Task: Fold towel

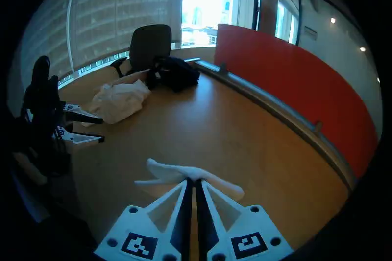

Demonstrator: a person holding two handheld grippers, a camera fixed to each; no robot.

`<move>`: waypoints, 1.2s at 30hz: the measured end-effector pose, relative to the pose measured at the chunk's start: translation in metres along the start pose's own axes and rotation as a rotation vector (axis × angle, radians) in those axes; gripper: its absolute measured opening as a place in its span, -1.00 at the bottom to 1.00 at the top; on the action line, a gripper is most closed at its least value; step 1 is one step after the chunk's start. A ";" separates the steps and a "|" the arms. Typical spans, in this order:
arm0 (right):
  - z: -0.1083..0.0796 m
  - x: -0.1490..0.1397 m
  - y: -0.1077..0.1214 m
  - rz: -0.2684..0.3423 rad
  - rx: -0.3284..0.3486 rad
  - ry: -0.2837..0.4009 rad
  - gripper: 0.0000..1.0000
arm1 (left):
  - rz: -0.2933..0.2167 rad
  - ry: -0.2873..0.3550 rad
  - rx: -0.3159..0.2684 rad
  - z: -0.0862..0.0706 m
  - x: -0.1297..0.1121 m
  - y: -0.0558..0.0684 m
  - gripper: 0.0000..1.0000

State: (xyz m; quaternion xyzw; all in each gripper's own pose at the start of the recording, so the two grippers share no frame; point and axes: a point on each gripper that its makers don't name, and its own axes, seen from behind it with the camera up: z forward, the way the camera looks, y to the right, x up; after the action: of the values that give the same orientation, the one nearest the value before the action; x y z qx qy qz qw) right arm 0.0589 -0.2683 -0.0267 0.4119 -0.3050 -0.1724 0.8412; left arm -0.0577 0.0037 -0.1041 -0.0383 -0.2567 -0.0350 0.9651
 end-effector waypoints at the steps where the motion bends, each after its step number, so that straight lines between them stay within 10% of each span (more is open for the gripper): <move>1: -0.002 0.000 0.002 0.002 -0.002 0.002 -0.90 | 0.000 0.000 -0.002 0.000 0.000 0.001 0.88; 36: -0.106 -0.073 0.130 0.070 -0.143 -0.026 -0.90 | 0.018 -0.012 -0.022 0.017 0.010 0.032 0.88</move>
State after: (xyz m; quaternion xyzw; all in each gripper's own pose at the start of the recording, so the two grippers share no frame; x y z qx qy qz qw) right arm 0.0778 -0.0885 -0.0006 0.3375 -0.3173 -0.1695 0.8699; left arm -0.0548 0.0367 -0.0863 -0.0516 -0.2620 -0.0288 0.9633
